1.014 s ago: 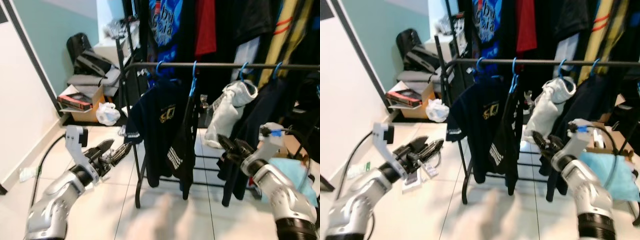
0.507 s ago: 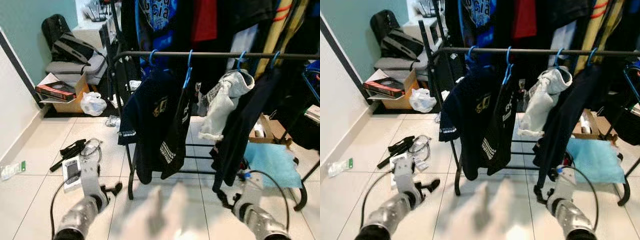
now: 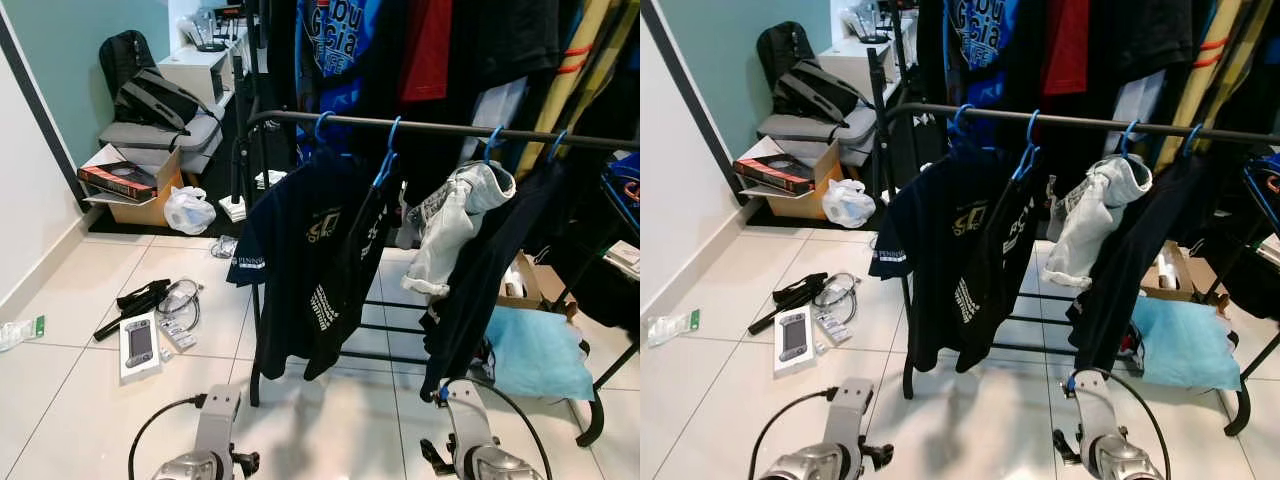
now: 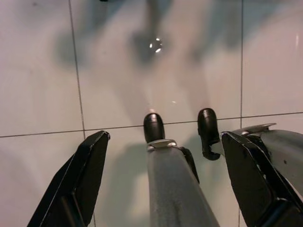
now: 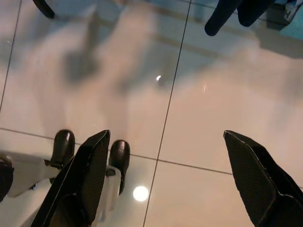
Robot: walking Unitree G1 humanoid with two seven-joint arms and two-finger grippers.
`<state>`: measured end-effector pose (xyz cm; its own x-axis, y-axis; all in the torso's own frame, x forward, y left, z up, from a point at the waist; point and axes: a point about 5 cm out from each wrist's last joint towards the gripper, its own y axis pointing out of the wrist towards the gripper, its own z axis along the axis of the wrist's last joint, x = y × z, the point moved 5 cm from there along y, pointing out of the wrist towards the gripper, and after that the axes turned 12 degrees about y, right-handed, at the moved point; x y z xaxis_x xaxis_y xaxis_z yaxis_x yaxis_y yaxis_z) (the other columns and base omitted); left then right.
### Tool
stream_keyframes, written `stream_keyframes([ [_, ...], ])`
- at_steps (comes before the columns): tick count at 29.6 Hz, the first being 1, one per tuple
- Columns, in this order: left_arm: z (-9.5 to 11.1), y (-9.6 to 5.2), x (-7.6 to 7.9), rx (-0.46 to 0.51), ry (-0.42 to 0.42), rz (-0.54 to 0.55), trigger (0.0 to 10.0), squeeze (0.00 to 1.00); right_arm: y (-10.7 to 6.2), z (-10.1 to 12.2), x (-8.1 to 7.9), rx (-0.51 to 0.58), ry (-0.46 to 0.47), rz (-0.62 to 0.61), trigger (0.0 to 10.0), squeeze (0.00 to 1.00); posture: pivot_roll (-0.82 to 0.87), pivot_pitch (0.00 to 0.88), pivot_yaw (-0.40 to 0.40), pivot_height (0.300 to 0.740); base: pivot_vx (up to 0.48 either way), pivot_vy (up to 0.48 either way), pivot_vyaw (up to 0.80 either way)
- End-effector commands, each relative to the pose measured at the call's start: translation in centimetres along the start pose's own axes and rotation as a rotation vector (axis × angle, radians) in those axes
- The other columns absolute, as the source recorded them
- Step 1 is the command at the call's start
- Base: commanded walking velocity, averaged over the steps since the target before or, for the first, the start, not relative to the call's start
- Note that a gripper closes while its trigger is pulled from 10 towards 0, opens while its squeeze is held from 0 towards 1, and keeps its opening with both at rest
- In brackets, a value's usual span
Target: Hang hanger
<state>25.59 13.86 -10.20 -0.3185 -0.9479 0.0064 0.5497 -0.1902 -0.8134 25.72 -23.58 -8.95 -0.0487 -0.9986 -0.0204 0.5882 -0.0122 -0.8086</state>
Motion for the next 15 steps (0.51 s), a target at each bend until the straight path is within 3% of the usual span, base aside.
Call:
stream_keyframes([
  [1,0.1,0.1,0.3,0.001,-0.005,-0.001,10.0,0.0,0.0,0.3,0.0,0.008,-0.025,0.003,10.0,0.0,-0.02,0.0,-0.038,0.74,0.0,-0.405,0.0],
  [4,0.1,0.1,0.2,0.005,-0.042,0.009,10.0,0.0,0.0,0.1,0.0,0.006,-0.048,0.006,10.0,0.0,0.0,0.0,-0.05,0.74,0.0,-0.42,0.0],
  [6,1.2,0.2,0.2,0.055,-0.086,0.012,10.0,0.0,0.1,0.2,-0.5,0.013,-0.051,0.018,10.0,0.0,-0.02,0.0,-0.048,0.74,0.0,-0.463,0.0],
  [15,2.8,0.3,1.2,0.124,-0.138,-0.037,10.0,0.0,0.1,0.5,-0.3,0.025,-0.051,0.01,10.0,0.0,-0.05,0.0,-0.012,0.74,0.0,-0.467,0.0],
])
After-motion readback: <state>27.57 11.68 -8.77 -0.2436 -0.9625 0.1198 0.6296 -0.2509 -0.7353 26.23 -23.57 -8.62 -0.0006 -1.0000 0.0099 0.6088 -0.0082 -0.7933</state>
